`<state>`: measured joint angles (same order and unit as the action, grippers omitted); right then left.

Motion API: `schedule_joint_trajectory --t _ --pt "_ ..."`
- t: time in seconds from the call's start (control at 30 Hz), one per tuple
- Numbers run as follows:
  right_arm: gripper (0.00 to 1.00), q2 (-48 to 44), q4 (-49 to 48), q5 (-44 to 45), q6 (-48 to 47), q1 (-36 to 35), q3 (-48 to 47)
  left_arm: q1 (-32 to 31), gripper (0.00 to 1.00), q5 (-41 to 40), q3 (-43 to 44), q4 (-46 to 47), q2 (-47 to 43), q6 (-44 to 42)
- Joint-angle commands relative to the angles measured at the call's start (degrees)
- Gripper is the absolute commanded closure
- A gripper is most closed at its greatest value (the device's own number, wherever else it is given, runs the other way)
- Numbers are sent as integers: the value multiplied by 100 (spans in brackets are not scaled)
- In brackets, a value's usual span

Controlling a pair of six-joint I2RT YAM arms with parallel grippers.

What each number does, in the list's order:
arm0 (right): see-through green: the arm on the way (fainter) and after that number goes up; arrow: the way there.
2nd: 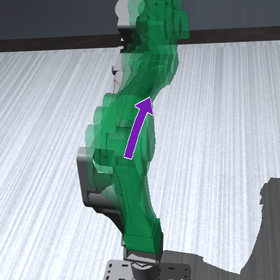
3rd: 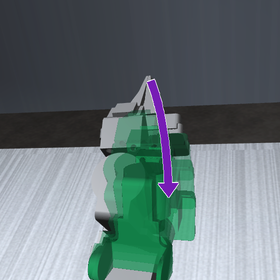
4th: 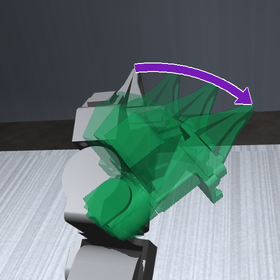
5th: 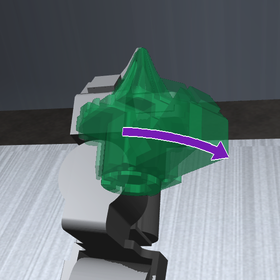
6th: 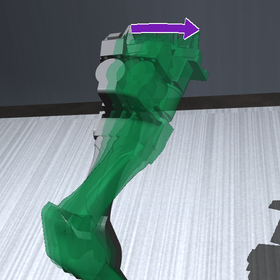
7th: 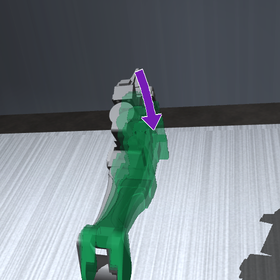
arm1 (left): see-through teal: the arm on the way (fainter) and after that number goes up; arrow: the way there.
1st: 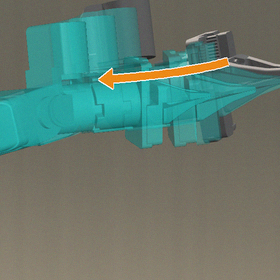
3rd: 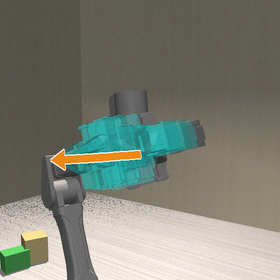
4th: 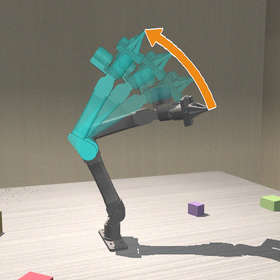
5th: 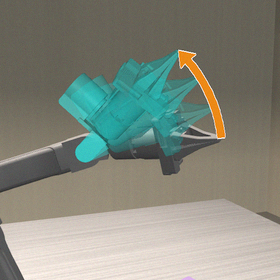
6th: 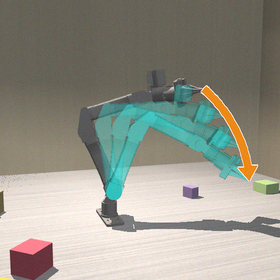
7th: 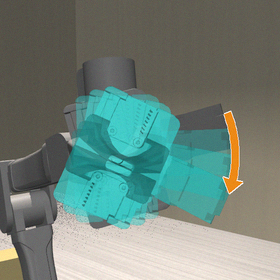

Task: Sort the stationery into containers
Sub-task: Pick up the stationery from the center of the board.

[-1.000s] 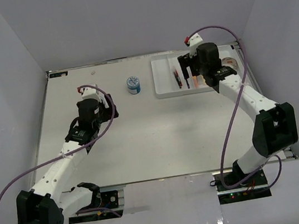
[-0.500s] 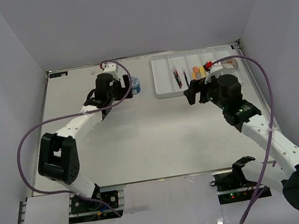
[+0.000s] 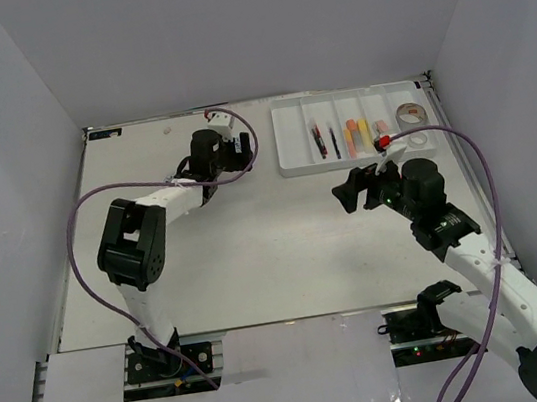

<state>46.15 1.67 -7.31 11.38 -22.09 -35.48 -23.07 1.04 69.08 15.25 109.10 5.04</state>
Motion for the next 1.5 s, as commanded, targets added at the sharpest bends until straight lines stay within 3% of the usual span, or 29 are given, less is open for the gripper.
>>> schedule_joint_trajectory --t 0.0,0.5,0.63,0.87,1.1,1.47 --pt "10 -159 8 -156 -30 11 59 -22 2 134 325 444 224 -248" --pt "10 -265 123 -165 -136 11 147 -13 5 -271 1441 84 1342 -240" --pt "10 -203 158 -157 -162 11 103 -22 19 -166 1424 215 1351 -240" --pt "10 -106 167 -201 -171 11 112 -22 53 177 1565 251 1333 -187" --pt "10 -62 167 -183 -180 11 138 -22 60 747 1486 1198 1096 -310" --pt "10 61 132 -165 -197 11 217 -66 63 1741 2152 2464 1623 -232"
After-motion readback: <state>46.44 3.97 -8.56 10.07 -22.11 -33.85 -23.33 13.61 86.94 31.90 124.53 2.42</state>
